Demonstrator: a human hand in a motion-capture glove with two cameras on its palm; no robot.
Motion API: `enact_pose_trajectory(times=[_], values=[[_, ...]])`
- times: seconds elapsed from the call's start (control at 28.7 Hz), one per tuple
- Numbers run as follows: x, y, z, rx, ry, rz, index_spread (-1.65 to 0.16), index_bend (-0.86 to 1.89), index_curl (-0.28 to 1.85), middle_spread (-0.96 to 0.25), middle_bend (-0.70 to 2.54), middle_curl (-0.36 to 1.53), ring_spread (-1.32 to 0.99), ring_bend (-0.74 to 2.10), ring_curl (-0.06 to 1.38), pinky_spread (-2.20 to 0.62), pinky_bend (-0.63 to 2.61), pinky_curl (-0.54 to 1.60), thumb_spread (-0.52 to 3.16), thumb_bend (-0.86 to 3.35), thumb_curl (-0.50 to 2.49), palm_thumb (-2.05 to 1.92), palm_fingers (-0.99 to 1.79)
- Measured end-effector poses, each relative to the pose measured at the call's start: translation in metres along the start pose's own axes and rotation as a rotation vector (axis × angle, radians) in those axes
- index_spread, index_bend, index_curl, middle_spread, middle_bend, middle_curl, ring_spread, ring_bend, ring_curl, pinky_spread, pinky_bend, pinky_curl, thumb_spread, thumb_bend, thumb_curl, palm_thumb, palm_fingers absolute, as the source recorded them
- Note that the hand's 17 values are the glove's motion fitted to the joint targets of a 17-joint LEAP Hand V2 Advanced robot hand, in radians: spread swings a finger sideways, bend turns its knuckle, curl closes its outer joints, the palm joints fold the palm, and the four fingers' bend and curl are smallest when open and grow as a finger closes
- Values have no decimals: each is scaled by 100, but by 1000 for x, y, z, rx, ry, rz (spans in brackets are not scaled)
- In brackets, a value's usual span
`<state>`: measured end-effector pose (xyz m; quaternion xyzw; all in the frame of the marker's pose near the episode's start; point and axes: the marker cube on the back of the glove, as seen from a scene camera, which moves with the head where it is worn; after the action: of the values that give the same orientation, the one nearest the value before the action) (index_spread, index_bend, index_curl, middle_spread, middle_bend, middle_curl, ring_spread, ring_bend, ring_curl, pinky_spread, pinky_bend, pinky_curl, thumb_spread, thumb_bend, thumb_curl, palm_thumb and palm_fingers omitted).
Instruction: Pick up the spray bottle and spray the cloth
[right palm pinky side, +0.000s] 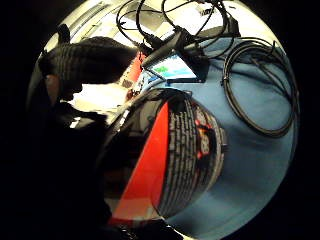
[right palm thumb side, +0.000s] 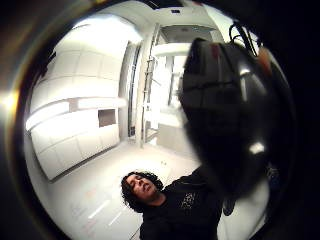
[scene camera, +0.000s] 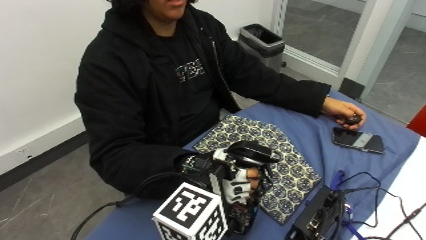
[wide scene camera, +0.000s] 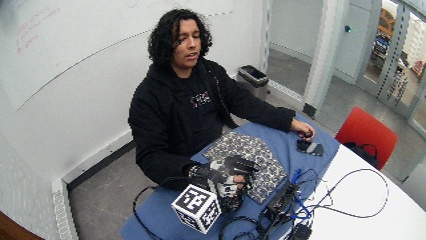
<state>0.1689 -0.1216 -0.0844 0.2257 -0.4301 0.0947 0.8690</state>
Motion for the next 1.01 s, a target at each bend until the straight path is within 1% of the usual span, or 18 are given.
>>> enact_pose_trajectory(times=[0.03, 0.14, 0.24, 0.42, 0.73, 0.87, 1.01], values=[[0, 3, 0, 12, 25, 2, -23, 19, 34, -7, 45, 44, -13, 41, 39, 0, 16, 30, 104, 15, 36, 85, 121], [1, 6, 2, 50, 105, -7, -24, 17, 36, -10, 47, 46, -17, 51, 42, -14, 29, 34, 100, 13, 38, 87, 144], [2, 6, 1, 72, 140, -19, -24, 17, 37, -13, 51, 48, -19, 56, 44, -21, 36, 36, 98, 13, 41, 91, 145], [8, 4, -13, 108, 79, -22, -25, 19, 40, -15, 57, 51, -21, 61, 47, -27, 43, 39, 100, 11, 42, 93, 143], [8, 6, -14, 110, 82, -35, -26, 21, 44, -18, 62, 54, -22, 66, 49, -30, 49, 42, 110, 8, 44, 94, 139], [2, 10, -8, 78, 102, -25, -26, 21, 46, -19, 63, 55, -22, 67, 49, -31, 49, 42, 112, 7, 44, 94, 137], [-18, 24, 12, -41, 182, 28, -26, 22, 48, -19, 64, 56, -22, 69, 50, -30, 49, 42, 113, 6, 45, 96, 136]])
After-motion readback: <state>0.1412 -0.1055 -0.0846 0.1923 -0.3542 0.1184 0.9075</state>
